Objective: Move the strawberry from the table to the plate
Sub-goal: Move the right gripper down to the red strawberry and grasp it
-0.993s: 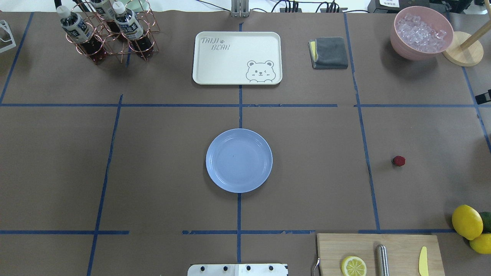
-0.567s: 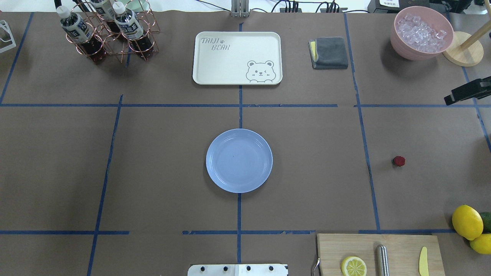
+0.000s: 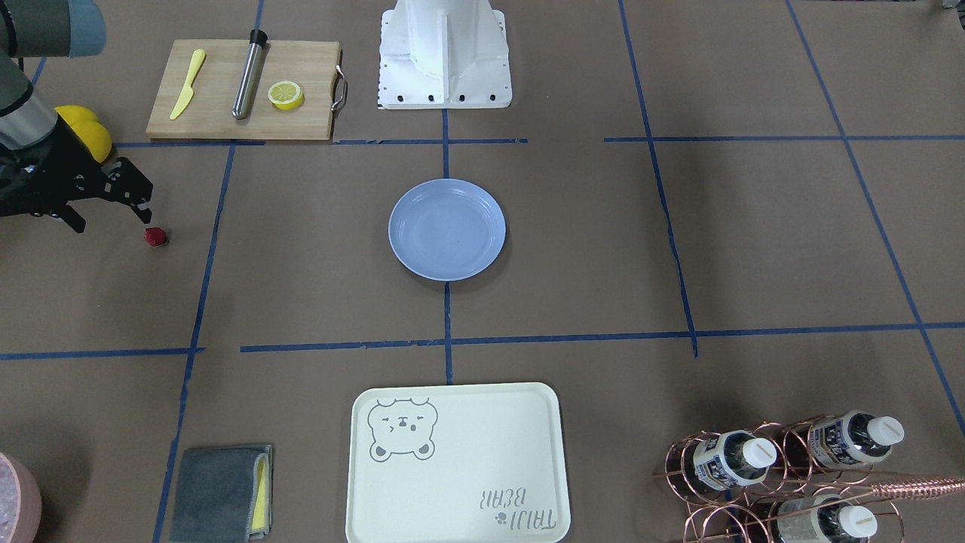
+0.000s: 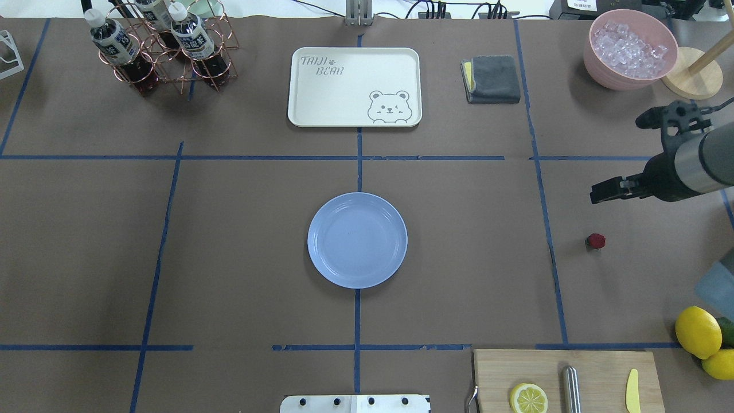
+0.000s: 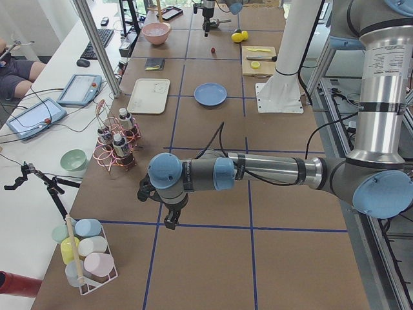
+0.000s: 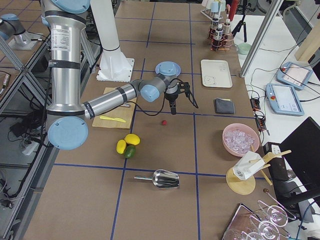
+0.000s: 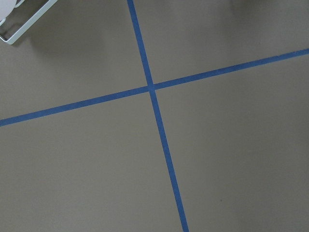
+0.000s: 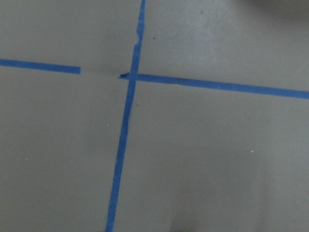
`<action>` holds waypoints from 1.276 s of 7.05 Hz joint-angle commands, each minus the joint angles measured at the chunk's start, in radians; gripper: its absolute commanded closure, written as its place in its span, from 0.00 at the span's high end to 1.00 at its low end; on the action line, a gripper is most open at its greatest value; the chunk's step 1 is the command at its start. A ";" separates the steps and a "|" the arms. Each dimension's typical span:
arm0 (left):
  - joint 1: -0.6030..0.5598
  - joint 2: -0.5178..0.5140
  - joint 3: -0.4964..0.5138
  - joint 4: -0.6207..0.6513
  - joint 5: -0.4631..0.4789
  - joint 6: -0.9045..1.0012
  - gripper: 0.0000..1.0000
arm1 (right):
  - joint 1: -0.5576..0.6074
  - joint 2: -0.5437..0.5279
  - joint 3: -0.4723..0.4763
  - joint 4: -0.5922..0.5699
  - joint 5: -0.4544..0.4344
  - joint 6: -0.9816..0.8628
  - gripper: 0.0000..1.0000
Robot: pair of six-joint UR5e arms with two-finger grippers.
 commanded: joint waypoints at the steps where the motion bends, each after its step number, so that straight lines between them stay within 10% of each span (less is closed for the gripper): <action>1: 0.000 0.000 -0.008 0.000 -0.003 0.000 1.00 | -0.086 -0.061 -0.131 0.273 -0.072 0.077 1.00; 6: 0.000 0.002 -0.014 0.000 -0.008 0.002 1.00 | -0.169 -0.059 -0.173 0.282 -0.149 0.105 0.93; 7: 0.000 0.002 -0.014 0.000 -0.006 0.002 1.00 | -0.169 -0.061 -0.174 0.282 -0.149 0.106 0.75; 9: 0.000 0.003 -0.014 0.000 -0.008 0.003 1.00 | -0.169 -0.058 -0.173 0.282 -0.142 0.108 0.02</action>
